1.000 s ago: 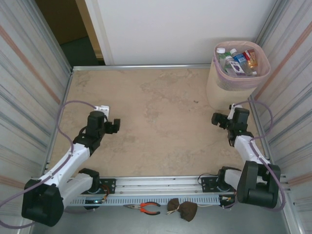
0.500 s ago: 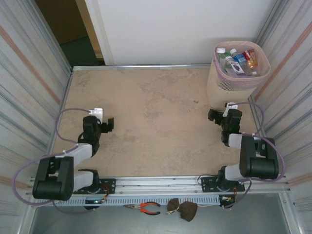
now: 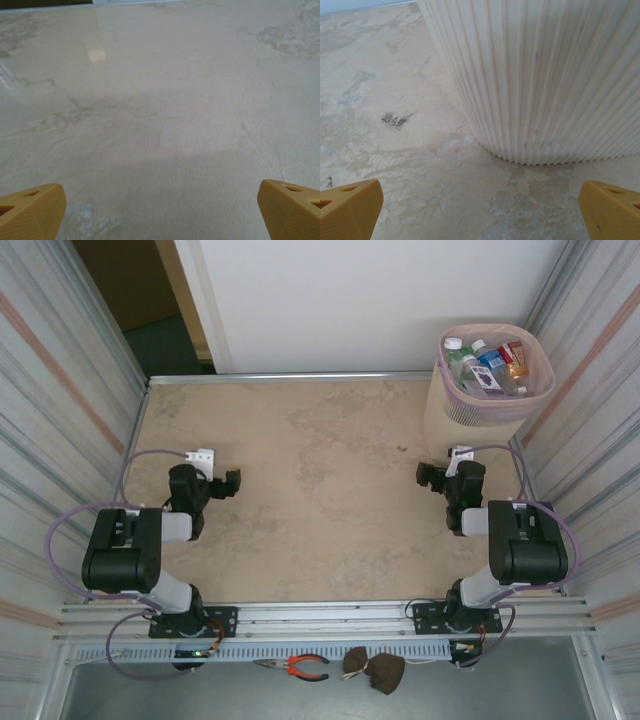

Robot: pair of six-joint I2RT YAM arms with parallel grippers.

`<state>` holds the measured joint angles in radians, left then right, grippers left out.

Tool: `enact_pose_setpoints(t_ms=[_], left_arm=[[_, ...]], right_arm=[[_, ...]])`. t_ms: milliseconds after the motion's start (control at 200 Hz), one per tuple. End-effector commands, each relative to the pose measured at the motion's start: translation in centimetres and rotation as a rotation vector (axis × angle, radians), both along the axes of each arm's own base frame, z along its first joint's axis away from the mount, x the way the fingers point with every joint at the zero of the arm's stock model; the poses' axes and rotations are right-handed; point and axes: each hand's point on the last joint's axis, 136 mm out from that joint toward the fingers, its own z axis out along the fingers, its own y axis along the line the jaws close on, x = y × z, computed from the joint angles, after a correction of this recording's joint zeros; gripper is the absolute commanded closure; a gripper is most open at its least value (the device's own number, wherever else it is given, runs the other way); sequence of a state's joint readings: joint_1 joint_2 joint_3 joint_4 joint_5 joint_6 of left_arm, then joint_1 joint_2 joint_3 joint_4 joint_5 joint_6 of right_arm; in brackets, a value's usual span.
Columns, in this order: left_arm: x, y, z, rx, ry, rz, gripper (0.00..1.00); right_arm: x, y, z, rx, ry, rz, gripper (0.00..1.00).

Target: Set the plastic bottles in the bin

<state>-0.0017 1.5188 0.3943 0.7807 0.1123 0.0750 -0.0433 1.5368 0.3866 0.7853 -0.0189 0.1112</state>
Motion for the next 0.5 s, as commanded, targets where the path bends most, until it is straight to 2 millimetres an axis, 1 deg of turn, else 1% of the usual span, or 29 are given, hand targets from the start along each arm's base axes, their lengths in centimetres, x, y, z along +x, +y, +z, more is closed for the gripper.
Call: enact_pose_setpoints(t_ms=[0,491], left_arm=[[0.78,-0.02,1.09,0.000,-0.032,-0.006,0.01],[0.64,-0.03,1.17,0.003,-0.033,-0.004,0.01]], right_arm=[[0.73,-0.34,0.95,-0.032,-0.032,-0.006,0.01],[0.76,-0.34,0.85,-0.028,-0.027,-0.003,0.01]])
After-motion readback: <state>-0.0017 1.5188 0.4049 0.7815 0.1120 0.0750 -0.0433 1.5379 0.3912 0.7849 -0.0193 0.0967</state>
